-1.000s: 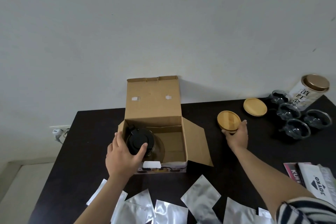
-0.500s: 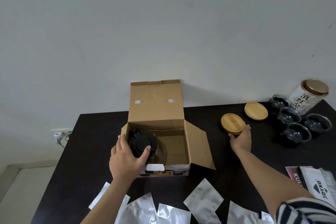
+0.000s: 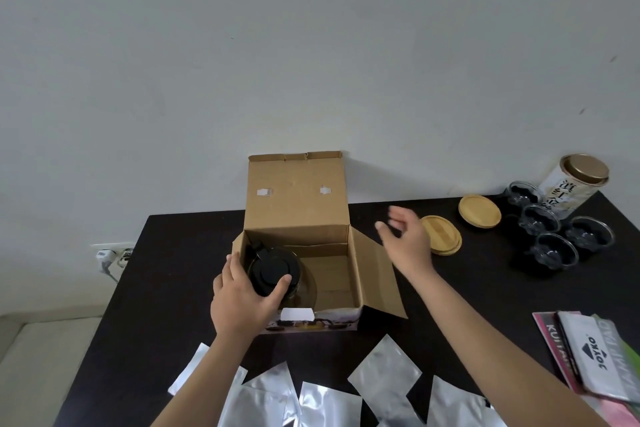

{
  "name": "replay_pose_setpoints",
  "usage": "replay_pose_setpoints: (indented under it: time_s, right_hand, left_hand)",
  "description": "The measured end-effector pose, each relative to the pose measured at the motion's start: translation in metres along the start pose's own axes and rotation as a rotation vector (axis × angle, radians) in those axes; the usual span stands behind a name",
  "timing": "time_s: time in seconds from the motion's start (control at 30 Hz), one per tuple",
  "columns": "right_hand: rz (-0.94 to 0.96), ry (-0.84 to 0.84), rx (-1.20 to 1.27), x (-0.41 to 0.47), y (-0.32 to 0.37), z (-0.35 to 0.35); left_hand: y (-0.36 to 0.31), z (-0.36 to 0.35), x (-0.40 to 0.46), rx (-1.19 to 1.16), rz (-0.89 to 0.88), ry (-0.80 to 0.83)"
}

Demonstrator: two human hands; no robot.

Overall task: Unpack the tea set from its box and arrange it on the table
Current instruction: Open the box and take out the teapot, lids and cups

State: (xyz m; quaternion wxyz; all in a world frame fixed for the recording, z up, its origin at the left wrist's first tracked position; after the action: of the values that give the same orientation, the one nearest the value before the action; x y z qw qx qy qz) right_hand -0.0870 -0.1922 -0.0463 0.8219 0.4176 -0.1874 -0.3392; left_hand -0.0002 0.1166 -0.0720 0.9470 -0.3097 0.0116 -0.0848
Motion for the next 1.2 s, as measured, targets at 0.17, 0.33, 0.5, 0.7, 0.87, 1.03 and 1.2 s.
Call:
replay_pose_setpoints:
  time_s: [0.17,0.33,0.5,0.7,0.87,1.03,1.2]
  right_hand:
    - [0.217,0.477,-0.115,-0.037,0.089,-0.061]
    - [0.228,0.783,-0.438,-0.062,0.118,-0.119]
    - [0.25,0.888,-0.731,-0.075,0.114,-0.155]
    - [0.259,0.835,-0.832,-0.082,0.115,-0.167]
    - [0.344,0.7,-0.801,-0.081,0.121,-0.163]
    - [0.408,0.642,-0.785,-0.079,0.138,-0.14]
    - [0.369,0.637,-0.565,-0.063,0.169,-0.076]
  left_hand:
    - [0.004,-0.003,0.0,-0.1,-0.06,0.175]
    - [0.006,0.0,-0.002,-0.175,-0.112,0.416]
    - [0.003,0.003,-0.004,-0.213,-0.115,0.42]
    - [0.008,0.004,-0.003,-0.272,-0.076,0.42]
    - [0.006,0.005,-0.005,-0.282,-0.079,0.404]
    - [0.007,0.005,-0.004,-0.28,-0.083,0.386]
    - [0.008,0.004,-0.004,-0.284,-0.106,0.355]
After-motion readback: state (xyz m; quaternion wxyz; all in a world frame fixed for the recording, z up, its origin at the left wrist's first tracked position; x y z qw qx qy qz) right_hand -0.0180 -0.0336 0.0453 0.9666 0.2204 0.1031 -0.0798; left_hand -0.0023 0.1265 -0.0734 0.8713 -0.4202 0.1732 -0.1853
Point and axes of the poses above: each hand's wrist, its own x-axis towards the middle knuckle, its own z-axis out of the back of the hand, y = z × x, the point moved 7 cm from there along x, towards the middle knuckle, and after that the axes turned 9 degrees about -x, right-handed, at the moved point
